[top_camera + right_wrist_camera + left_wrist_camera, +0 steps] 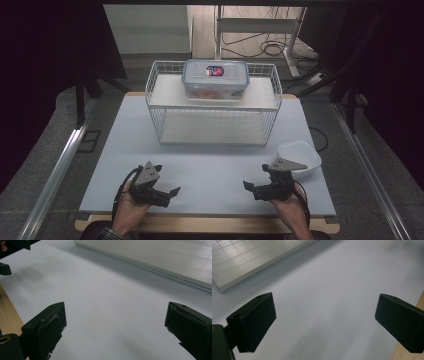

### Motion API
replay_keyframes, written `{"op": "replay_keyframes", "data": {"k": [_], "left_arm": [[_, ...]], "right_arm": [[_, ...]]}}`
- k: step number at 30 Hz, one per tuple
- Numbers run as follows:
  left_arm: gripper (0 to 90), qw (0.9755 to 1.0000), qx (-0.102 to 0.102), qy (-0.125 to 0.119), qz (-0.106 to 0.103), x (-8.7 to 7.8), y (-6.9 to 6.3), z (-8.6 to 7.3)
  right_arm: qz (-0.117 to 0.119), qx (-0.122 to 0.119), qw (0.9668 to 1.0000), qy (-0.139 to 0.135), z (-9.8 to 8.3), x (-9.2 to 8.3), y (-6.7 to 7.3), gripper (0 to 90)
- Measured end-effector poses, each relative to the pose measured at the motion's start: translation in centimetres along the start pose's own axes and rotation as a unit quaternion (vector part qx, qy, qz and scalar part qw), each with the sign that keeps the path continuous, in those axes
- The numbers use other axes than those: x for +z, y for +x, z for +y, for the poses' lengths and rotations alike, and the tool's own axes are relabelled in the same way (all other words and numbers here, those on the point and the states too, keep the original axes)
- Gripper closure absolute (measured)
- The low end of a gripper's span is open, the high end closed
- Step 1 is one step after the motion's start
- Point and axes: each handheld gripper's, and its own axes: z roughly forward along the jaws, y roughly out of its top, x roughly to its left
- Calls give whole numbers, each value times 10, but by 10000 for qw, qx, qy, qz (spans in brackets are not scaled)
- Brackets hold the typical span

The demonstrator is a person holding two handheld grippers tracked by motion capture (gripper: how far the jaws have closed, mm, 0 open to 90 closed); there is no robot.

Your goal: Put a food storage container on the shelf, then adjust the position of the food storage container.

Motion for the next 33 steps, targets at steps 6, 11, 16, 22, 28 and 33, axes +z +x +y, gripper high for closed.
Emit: {"op": "replay_keyframes", "data": {"k": [6, 11, 16, 22, 28, 33], "left_arm": [[31, 10000, -11, 25, 10, 1, 1, 0], [31, 10000, -26, 36, 14, 1, 1, 0], [30, 10000, -71, 51, 2, 2, 2, -1], [30, 9999, -84, 58, 5, 3, 2, -1], [30, 9999, -87, 49, 14, 2, 2, -1], [30, 10000, -67, 65, 20, 3, 2, -1]], "right_arm": [[-98, -57, 9998, 185, 1, 2, 0, 0], [-114, 105, 9996, 225, 6, 0, -1, 0], [-234, 310, 9990, 239, 14, -12, -12, 70], [-503, 463, 9977, 9, 23, -30, -32, 263], [-754, 596, 9954, 25, 24, -38, -58, 468], [-1031, 622, 9927, 32, 24, -49, -78, 680]]}}
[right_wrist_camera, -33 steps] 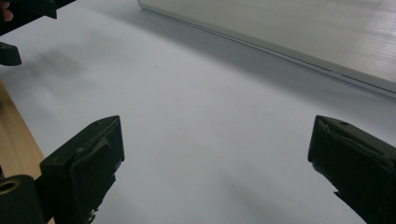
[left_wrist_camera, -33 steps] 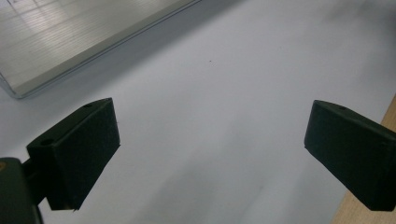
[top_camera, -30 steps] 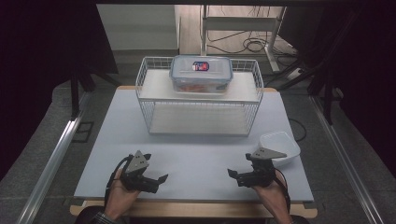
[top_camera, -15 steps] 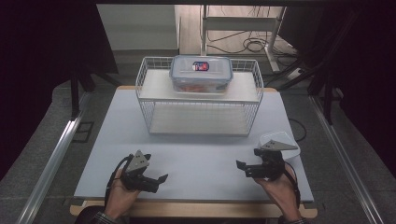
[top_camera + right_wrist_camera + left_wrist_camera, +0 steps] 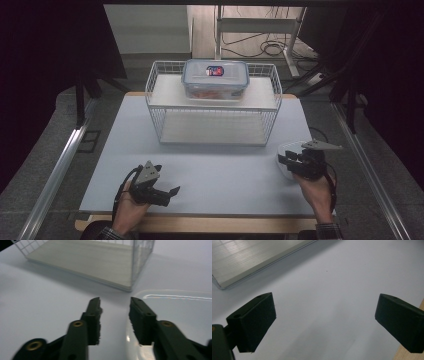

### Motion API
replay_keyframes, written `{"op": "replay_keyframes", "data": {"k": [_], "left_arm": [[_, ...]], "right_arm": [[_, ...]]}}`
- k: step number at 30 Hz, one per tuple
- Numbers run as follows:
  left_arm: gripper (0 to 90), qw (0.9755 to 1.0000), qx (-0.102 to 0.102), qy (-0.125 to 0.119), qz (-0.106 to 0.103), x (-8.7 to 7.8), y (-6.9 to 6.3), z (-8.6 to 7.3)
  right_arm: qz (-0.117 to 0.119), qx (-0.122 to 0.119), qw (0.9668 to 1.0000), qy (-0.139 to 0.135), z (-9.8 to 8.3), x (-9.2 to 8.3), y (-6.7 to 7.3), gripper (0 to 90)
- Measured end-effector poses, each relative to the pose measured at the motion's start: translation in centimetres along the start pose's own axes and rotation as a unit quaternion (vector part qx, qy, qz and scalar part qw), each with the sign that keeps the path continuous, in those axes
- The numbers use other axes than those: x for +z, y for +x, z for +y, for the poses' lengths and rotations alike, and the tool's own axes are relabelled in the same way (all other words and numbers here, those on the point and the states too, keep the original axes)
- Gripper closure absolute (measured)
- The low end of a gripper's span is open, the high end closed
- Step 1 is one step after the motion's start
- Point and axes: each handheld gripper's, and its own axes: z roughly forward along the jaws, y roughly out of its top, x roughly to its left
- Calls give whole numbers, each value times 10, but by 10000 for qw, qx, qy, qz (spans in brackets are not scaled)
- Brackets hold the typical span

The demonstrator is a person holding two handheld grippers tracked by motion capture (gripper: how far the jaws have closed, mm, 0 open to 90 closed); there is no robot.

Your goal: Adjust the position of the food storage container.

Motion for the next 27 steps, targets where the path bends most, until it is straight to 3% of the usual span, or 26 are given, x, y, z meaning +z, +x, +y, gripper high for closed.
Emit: {"op": "replay_keyframes", "data": {"k": [1, 7, 14, 23, 27], "left_arm": [[31, 10000, 1, 3, 3, 0, 0, 0], [31, 10000, -3, -8, 9, 0, 0, 0], [33, 10000, -6, -13, 4, 1, 0, 0], [35, 10000, -5, -11, 25, 1, -1, 0], [35, 10000, 3, -7, 30, 1, -1, 0]], "right_arm": [[-159, -19, 9999, -12, 1, -4, -8, 774], [-526, 96, 9985, -103, 1, -13, -32, 887], [-1111, 408, 9930, -52, -6, -19, -71, 895], [-1494, 396, 9879, 120, -12, -9, -97, 893], [-1531, 403, 9872, 185, -16, -6, -103, 893]]}}
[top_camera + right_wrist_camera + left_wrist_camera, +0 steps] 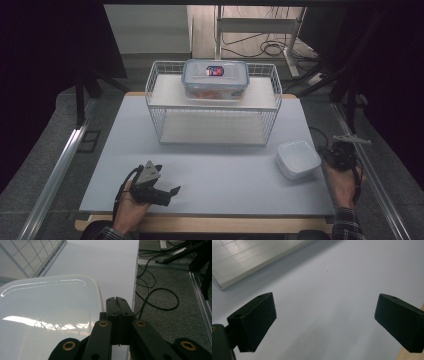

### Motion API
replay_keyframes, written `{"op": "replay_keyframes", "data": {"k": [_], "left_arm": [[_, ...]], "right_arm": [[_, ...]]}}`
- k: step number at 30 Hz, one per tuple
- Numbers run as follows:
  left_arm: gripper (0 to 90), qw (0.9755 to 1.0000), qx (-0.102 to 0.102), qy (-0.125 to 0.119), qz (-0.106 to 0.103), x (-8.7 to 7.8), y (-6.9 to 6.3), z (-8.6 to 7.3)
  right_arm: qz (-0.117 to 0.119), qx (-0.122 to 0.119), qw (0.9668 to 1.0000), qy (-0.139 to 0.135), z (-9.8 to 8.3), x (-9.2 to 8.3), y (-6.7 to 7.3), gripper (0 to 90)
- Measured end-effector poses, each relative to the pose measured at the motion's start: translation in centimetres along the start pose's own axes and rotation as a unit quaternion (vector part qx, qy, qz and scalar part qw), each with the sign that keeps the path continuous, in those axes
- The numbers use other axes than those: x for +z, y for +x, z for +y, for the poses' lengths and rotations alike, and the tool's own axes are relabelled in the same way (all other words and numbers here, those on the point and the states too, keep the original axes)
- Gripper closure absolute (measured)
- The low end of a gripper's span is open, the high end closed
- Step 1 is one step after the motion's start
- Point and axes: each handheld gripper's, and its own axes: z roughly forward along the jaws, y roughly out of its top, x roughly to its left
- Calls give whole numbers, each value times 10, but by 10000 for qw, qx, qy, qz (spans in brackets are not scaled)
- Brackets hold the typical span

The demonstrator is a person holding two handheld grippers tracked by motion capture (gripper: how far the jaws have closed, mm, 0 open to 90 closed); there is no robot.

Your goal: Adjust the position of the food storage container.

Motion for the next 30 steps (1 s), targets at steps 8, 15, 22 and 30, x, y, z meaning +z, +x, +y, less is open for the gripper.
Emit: {"op": "replay_keyframes", "data": {"k": [8, 15, 22, 30], "left_arm": [[36, 10000, 9, 5, -3, 0, 0, 0], [36, 10000, 36, 24, -6, 0, -1, 0], [37, 10000, 53, 46, -19, 1, -1, 0], [38, 10000, 49, 50, -34, 1, -1, 0]], "right_arm": [[173, 85, 9998, 79, -4, 0, 4, 894], [450, 20, 9988, 207, -8, -1, 20, 894], [691, -64, 9972, 267, -6, 2, 38, 894], [1044, -212, 9937, 336, -4, 5, 62, 894]]}}
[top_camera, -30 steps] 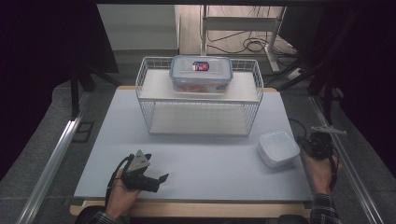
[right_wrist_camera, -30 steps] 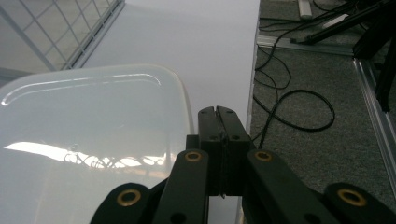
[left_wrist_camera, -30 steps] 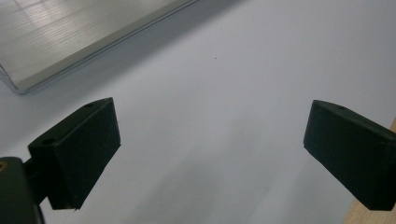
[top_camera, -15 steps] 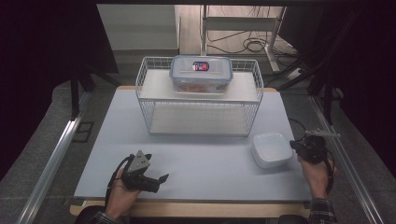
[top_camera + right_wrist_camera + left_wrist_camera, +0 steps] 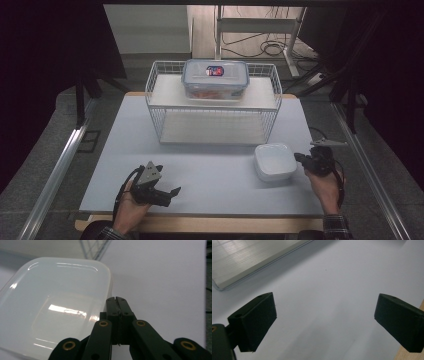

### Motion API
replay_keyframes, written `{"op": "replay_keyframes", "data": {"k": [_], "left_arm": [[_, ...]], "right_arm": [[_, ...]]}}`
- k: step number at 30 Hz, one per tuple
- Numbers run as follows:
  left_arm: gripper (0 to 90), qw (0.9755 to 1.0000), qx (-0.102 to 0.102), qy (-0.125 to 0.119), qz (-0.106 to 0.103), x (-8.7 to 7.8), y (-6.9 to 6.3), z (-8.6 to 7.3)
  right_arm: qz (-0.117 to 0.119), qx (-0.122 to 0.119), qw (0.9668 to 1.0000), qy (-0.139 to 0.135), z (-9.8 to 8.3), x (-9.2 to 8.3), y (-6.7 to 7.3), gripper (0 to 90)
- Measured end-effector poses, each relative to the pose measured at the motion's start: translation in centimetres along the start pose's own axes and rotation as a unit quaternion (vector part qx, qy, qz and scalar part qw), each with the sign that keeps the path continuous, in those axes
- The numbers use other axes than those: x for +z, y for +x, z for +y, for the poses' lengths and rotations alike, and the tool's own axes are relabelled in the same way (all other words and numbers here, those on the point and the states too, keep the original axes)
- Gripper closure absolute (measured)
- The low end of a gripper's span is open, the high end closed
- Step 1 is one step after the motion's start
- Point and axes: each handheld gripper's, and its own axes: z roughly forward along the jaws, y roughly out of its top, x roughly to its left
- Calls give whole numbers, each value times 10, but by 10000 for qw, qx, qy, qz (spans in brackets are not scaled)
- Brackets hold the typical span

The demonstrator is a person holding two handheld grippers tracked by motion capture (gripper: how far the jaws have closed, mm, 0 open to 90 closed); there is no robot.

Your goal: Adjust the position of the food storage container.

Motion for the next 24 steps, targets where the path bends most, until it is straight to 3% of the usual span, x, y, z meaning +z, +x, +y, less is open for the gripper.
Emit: {"op": "replay_keyframes", "data": {"k": [11, 24], "left_arm": [[38, 10000, 8, 21, -30, 0, 0, 0], [37, 10000, -17, 31, -64, 1, 0, 0]], "right_arm": [[523, -319, 9980, 126, 5, 14, 44, 893], [1151, -682, 9909, 163, 11, 29, 105, 892]]}}
